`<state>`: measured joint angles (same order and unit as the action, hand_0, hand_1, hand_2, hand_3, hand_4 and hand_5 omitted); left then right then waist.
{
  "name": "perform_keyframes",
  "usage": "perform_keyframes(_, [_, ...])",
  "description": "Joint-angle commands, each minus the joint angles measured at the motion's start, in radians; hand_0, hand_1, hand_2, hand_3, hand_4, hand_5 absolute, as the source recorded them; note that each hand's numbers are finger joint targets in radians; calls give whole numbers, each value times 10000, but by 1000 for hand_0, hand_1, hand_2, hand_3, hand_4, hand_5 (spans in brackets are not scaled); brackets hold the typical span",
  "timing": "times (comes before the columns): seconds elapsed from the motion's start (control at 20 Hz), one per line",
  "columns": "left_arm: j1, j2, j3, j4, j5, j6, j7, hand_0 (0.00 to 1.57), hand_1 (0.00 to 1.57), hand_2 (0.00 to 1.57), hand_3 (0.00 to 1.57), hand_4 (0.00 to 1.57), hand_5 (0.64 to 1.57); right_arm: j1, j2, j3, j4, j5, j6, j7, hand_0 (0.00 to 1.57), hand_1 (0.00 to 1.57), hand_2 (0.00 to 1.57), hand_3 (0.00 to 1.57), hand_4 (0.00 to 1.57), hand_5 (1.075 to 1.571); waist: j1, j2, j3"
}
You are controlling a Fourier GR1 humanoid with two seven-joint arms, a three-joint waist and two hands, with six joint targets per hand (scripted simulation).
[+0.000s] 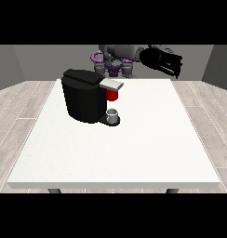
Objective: Insert the coffee pod into the coffee machine and close the lid
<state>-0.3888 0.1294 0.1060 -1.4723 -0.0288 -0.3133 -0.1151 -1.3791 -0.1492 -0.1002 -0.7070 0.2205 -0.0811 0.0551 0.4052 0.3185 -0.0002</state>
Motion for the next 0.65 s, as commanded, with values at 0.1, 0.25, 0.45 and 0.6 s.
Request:
perform_keyframes(0.1, [-89, -202, -432, -572, -71, 22, 602, 0, 0, 0, 0, 258, 1571, 85, -28, -226, 270, -189, 185, -809, 0, 0, 0, 0, 0, 1571, 65, -44, 3])
perform_keyframes(0.25, [657, -258, -460, -297, -320, 121, -33, 0, 0, 0, 0, 266, 1571, 536, 525, -75, -8, -305, 244, -1299, 0, 0, 0, 0, 0, 1571, -265, -376, 0])
perform_keyframes(0.45, [1223, -178, -89, 395, -50, 39, -1, 0, 0, 0, 0, 266, 1571, 1670, 1453, 597, -470, -708, 426, -1709, 0, 0, 0, 0, 181, 1571, -895, -1501, 0])
perform_keyframes(0.6, [1574, -371, -251, 911, -437, 321, -357, 0, 0, 0, 0, 266, 1571, 2673, 1473, 1400, -831, -1358, 104, -1978, 0, 0, 0, 0, 259, 1571, -979, -2047, -1])
